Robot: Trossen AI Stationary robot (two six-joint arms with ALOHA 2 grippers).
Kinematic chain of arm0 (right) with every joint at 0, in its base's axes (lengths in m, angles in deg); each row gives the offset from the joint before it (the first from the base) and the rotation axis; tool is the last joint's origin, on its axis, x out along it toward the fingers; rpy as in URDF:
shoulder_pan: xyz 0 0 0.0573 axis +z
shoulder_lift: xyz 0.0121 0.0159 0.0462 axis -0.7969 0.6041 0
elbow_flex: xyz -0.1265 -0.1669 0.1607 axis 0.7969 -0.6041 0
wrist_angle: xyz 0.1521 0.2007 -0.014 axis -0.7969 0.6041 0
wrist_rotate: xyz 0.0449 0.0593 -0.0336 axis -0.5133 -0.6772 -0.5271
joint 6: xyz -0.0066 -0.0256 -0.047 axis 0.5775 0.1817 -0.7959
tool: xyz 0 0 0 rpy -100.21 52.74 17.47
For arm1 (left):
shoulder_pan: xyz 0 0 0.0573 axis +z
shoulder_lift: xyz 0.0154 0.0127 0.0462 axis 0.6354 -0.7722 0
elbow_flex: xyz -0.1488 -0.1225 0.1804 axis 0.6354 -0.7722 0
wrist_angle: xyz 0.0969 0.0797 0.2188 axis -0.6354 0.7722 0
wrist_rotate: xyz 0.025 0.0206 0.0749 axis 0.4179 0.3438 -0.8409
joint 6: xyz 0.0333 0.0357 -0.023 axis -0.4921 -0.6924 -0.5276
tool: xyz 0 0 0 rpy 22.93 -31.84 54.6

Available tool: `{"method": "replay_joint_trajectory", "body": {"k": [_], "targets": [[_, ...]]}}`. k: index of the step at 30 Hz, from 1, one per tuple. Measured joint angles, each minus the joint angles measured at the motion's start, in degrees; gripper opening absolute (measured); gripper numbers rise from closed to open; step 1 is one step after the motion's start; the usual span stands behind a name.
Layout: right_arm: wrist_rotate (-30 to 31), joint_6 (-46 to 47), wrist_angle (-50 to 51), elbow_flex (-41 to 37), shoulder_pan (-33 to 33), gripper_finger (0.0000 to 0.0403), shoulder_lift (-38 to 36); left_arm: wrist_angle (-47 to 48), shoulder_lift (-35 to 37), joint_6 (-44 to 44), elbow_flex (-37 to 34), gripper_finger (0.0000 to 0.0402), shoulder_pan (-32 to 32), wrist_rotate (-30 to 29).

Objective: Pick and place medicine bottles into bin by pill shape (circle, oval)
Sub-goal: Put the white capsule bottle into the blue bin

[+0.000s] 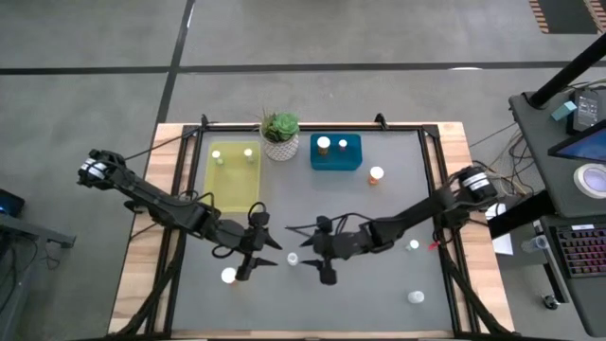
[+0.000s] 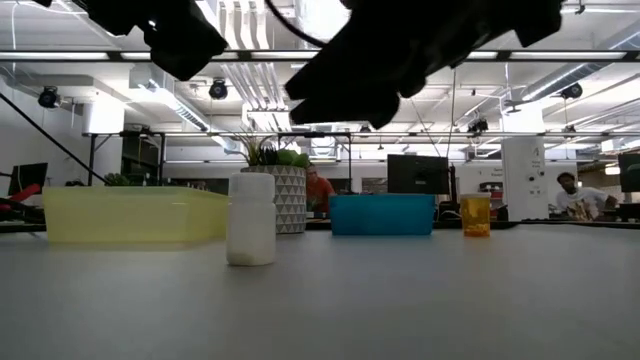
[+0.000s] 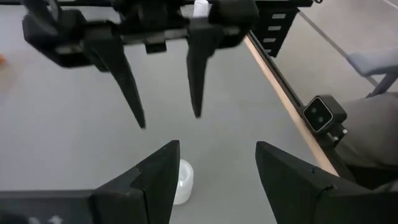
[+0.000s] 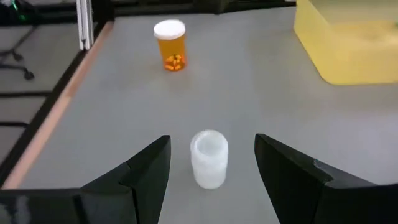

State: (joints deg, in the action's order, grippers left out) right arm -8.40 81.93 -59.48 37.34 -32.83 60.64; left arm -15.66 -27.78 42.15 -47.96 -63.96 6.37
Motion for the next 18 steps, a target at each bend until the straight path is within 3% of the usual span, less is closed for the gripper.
{"method": "replay_joint_trajectory", "body": {"k": [8,18], "targets": [[0.1,-0.6,14.2,11.4,-0.2,0.0224,7.3,-0.1,3.8,-2.0,-3.0,0.0196,-0.4,-0.1],[1.5,-0.8,15.9,15.5,-0.5,0.0224,12.0,-0.3,11.2,-5.5,-5.7,0.0196,-0.4,-3.4]]}}
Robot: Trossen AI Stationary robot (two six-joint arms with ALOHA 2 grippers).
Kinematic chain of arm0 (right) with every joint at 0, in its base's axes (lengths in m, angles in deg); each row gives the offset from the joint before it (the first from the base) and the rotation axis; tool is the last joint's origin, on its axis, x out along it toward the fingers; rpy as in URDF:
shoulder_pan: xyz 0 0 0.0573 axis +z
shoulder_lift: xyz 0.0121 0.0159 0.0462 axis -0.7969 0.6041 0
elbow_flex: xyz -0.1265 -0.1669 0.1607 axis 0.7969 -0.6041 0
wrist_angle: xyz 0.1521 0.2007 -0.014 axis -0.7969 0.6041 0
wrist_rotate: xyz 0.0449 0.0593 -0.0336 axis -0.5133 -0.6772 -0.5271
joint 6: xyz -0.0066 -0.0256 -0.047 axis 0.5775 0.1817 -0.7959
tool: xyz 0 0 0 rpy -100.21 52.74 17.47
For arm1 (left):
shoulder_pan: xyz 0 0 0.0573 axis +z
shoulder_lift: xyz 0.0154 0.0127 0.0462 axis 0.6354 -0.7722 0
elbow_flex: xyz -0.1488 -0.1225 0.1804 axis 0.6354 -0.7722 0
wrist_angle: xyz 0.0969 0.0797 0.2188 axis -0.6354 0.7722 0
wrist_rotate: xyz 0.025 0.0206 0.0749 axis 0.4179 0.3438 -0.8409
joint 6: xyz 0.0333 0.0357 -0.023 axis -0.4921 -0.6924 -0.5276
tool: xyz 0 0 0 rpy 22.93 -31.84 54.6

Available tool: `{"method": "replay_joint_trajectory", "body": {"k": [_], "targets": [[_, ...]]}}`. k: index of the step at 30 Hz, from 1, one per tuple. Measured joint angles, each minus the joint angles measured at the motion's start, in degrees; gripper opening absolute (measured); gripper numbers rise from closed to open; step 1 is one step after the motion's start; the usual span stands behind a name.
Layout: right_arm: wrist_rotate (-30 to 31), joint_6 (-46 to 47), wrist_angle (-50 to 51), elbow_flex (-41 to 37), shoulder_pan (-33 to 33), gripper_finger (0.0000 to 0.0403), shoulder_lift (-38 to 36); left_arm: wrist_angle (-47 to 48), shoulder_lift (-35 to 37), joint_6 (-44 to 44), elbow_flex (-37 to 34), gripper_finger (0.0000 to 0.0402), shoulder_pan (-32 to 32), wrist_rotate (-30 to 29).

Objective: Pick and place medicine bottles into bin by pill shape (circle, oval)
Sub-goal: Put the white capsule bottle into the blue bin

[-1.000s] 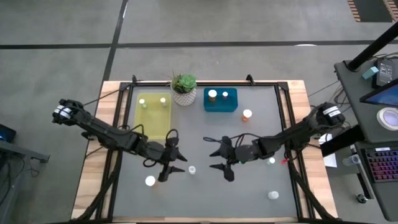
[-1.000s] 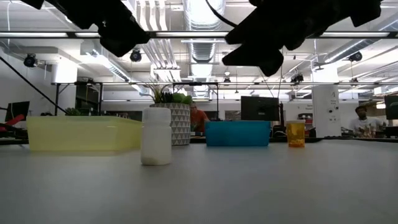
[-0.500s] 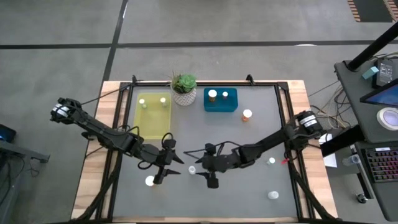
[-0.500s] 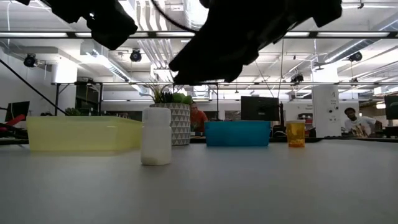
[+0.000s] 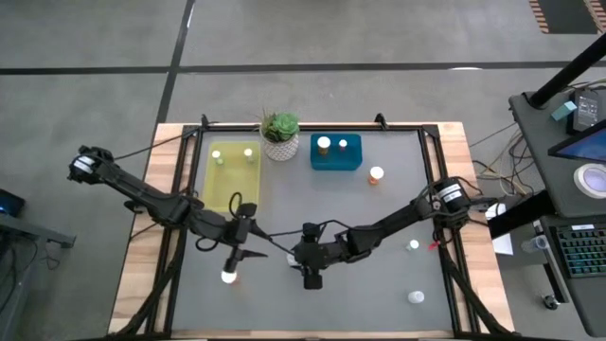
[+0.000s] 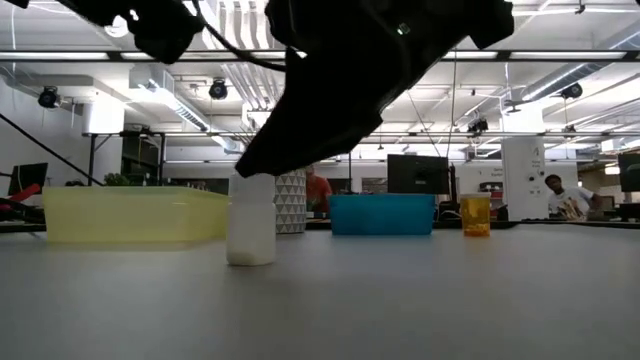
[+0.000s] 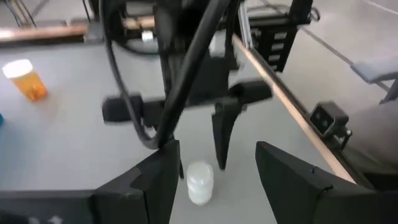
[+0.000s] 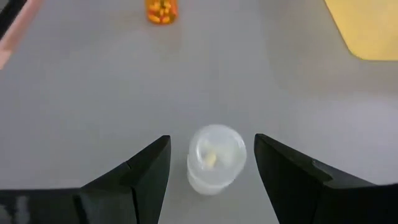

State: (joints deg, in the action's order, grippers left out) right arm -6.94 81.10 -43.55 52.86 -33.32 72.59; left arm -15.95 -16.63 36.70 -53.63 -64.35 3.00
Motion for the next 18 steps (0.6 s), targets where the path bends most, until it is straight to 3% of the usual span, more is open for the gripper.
{"method": "replay_joint_trajectory", "body": {"k": [11,18], "targets": [[0.1,0.1,-1.2,0.0,0.0,0.0219,1.4,-0.1,4.3,-5.6,0.0,0.0196,0.0,-2.7],[0.1,0.1,-1.7,0.0,-0.1,0.0166,1.4,-0.2,4.6,-6.9,0.0,0.0196,0.0,-2.7]]}}
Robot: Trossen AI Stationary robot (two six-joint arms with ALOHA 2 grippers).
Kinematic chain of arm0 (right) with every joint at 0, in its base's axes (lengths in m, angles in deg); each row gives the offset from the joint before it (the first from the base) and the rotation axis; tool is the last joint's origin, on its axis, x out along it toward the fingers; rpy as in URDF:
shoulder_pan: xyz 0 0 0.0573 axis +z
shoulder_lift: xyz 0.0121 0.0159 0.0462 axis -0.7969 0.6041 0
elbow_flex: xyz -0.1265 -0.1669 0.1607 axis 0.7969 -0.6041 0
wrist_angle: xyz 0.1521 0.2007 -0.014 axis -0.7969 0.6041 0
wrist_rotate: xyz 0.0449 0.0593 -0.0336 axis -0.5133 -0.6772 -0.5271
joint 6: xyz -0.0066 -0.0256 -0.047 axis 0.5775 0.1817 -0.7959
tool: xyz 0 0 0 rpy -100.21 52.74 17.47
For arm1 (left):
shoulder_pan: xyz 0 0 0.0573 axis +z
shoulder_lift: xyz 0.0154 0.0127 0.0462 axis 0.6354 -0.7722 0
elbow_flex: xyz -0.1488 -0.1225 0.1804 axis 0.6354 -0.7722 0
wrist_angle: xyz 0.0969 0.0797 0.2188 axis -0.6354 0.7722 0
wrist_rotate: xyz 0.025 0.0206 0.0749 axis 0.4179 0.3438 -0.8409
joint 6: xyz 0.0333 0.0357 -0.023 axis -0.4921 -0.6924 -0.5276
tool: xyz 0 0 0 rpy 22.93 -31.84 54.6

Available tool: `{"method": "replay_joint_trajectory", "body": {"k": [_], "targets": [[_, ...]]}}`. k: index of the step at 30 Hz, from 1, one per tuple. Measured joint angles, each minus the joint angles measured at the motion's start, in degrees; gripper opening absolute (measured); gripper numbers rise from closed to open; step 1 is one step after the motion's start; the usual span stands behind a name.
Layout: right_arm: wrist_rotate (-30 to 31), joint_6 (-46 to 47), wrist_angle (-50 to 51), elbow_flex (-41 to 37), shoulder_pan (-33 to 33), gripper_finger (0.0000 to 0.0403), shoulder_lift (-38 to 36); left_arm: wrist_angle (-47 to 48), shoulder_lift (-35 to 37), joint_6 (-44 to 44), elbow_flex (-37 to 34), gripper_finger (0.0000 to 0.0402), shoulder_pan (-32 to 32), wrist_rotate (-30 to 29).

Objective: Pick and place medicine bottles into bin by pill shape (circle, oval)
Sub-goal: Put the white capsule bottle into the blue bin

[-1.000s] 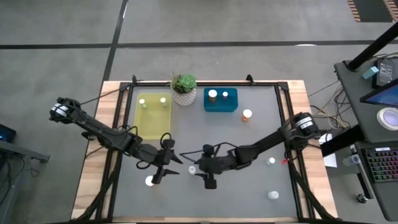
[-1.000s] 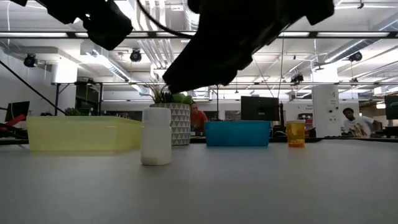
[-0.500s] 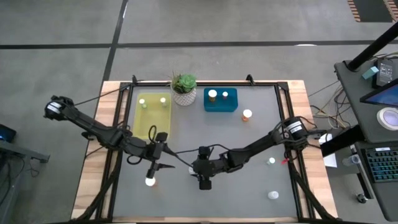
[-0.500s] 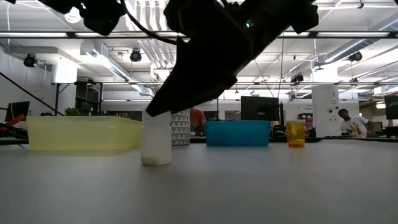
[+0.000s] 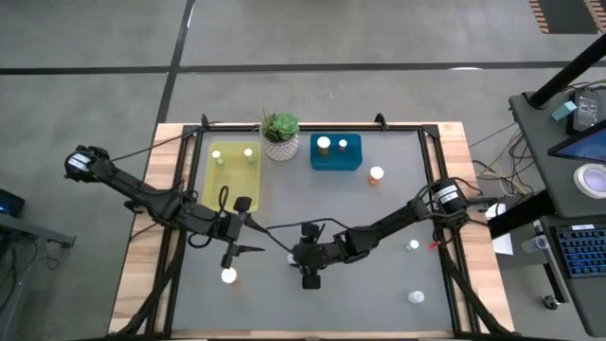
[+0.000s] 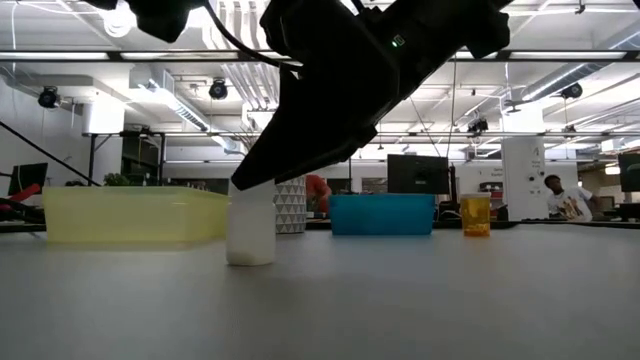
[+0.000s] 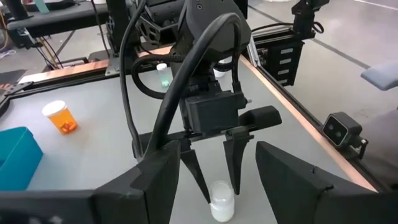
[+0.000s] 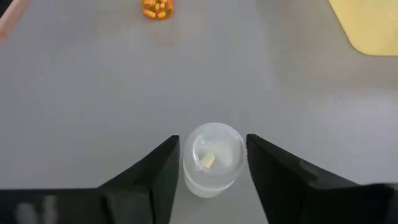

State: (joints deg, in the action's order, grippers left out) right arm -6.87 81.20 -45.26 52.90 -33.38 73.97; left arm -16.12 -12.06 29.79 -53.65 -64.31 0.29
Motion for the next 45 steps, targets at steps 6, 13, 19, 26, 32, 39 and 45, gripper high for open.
{"method": "replay_joint_trajectory", "body": {"k": [6,13,19,26,32,39,45], "targets": [[-0.1,0.4,-0.1,0.0,0.0,0.0125,0.0,0.1,0.0,-1.6,0.0,0.0196,0.0,-0.7],[-0.1,1.6,0.2,0.0,0.0,0.0136,-0.5,0.2,0.4,-3.1,-1.2,0.0196,0.0,-2.9],[-0.1,0.1,3.7,-0.1,-0.4,0.0139,-6.6,0.1,3.9,-5.7,-3.8,0.0196,0.1,-6.8],[-2.3,-4.7,5.9,-3.8,-3.8,0.014,-18.2,0.1,9.1,-9.7,-5.7,0.0196,0.1,-12.0],[-10.4,-3.3,-8.7,-11.7,-8.8,0.0141,-27.8,-0.9,12.2,-10.7,-8.7,0.0196,0.1,-13.7],[-11.2,6.2,-34.9,-21.1,-13.2,0.0141,-32.9,-6.6,13.7,-15.3,-11.9,0.0196,0.1,-14.6],[-16.1,15.0,-45.7,-22.2,-15.3,0.0141,-33.4,-13.4,14.9,-25.3,-12.0,0.0196,0.1,-19.5]]}}
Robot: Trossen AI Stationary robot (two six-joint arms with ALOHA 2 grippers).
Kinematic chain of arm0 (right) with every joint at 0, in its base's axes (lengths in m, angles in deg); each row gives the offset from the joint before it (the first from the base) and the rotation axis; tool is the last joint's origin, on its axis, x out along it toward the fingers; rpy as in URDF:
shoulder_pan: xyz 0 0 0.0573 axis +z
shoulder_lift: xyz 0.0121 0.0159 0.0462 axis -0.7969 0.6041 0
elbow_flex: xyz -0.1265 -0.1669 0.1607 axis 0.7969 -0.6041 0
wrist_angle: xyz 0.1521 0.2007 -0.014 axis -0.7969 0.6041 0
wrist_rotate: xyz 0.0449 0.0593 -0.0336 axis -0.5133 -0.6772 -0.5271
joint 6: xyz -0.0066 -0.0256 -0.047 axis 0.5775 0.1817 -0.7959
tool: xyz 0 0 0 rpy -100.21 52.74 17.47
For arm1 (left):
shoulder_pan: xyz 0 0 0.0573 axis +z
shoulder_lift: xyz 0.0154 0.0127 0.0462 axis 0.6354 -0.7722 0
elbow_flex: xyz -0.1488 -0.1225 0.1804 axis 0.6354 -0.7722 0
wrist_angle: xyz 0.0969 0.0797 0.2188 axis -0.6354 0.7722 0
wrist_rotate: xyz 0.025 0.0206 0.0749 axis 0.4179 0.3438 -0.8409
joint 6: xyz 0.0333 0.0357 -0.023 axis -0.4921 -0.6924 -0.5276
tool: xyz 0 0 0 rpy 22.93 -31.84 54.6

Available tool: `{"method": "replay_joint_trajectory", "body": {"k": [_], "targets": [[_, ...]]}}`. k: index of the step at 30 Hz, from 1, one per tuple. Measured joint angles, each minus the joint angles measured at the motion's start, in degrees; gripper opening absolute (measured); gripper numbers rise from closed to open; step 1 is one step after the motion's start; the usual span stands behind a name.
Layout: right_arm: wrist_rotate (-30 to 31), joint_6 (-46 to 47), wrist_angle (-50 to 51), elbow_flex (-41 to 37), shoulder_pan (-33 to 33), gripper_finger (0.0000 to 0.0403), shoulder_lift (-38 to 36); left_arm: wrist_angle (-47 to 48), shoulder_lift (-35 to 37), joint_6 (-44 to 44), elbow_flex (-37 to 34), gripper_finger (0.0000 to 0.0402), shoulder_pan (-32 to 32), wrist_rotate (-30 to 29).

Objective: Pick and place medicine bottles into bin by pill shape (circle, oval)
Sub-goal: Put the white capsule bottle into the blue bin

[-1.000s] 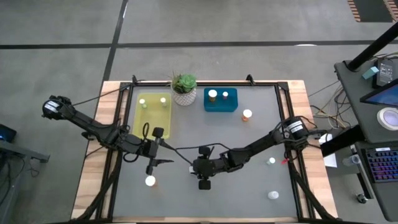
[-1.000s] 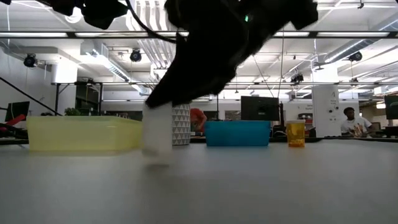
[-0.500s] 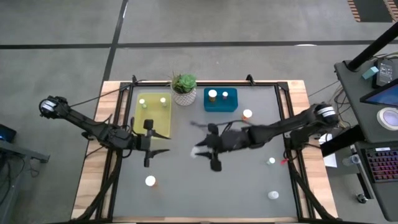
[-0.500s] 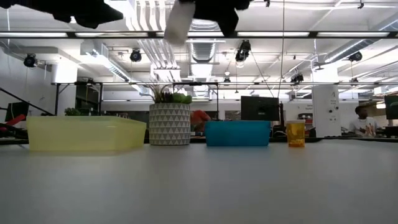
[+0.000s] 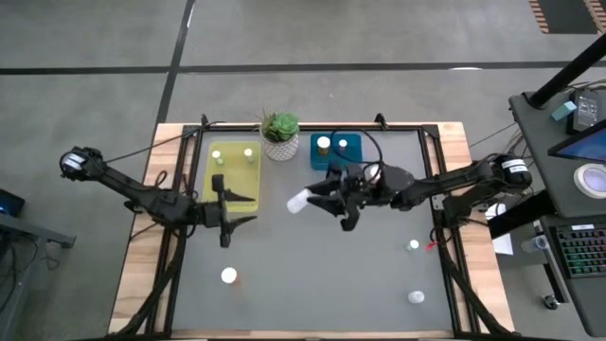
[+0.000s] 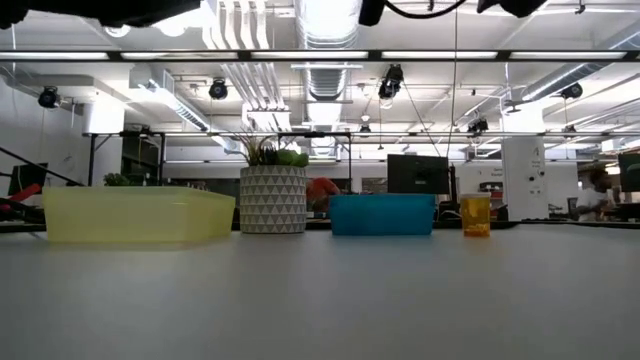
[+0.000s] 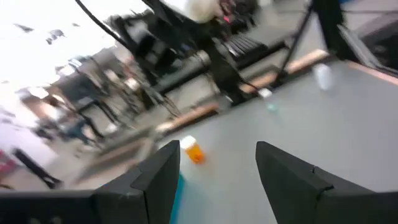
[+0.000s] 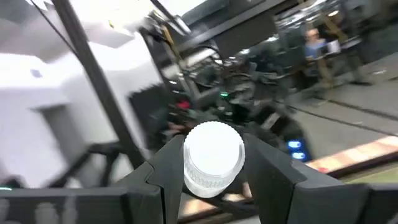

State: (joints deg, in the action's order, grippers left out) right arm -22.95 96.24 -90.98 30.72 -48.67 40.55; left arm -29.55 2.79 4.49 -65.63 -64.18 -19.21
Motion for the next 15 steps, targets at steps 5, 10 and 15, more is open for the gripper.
{"method": "replay_joint_trajectory", "body": {"k": [5,10,15], "targets": [[-2.6,2.1,-0.6,2.1,-0.9,0.0141,0.0,-2.4,1.7,-4.3,0.0,0.0196,0.0,-1.6],[-4.1,3.6,2.2,5.1,-2.0,0.0141,0.0,-3.1,2.6,-5.8,0.0,0.0196,0.0,-4.1],[-3.3,4.5,17.6,11.5,-5.5,0.0141,0.0,-3.3,2.5,-7.1,0.0,0.0196,0.0,-4.1]]}}
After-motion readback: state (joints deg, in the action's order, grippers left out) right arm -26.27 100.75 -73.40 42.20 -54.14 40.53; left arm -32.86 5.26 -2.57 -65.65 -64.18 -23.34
